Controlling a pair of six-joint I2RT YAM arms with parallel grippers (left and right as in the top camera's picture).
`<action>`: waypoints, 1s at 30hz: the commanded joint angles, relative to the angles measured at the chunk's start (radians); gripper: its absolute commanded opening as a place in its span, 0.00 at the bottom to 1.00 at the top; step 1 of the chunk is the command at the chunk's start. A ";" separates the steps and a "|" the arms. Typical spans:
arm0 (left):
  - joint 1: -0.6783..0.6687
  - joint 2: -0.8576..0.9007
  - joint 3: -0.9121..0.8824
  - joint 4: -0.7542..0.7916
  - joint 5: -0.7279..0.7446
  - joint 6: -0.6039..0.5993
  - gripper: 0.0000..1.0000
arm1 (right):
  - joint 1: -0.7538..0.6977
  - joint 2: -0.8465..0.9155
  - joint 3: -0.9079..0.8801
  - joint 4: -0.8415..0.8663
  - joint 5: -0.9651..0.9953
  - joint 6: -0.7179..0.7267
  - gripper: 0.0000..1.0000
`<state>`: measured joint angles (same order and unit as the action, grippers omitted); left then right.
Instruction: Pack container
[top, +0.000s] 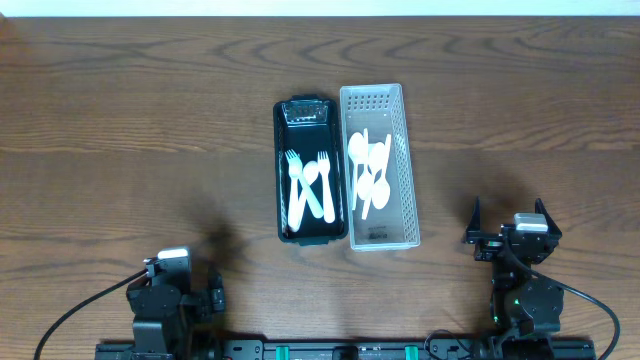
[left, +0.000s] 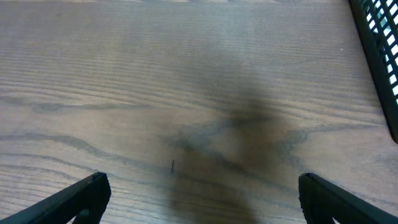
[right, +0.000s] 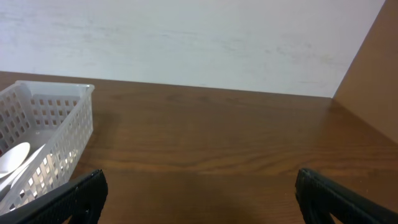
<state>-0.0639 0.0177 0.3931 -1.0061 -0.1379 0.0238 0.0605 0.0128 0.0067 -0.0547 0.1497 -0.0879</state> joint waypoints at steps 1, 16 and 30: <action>-0.005 0.001 0.003 0.007 -0.012 0.006 0.98 | 0.001 -0.007 -0.001 -0.006 -0.012 0.005 0.99; -0.005 0.001 -0.365 1.108 0.026 0.005 0.98 | 0.001 -0.007 -0.001 -0.006 -0.012 0.005 0.99; -0.005 0.000 -0.388 0.939 0.064 0.005 0.98 | 0.001 -0.007 -0.001 -0.006 -0.012 0.005 0.99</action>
<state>-0.0639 0.0219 0.0231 -0.0246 -0.0803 0.0242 0.0605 0.0120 0.0067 -0.0551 0.1486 -0.0875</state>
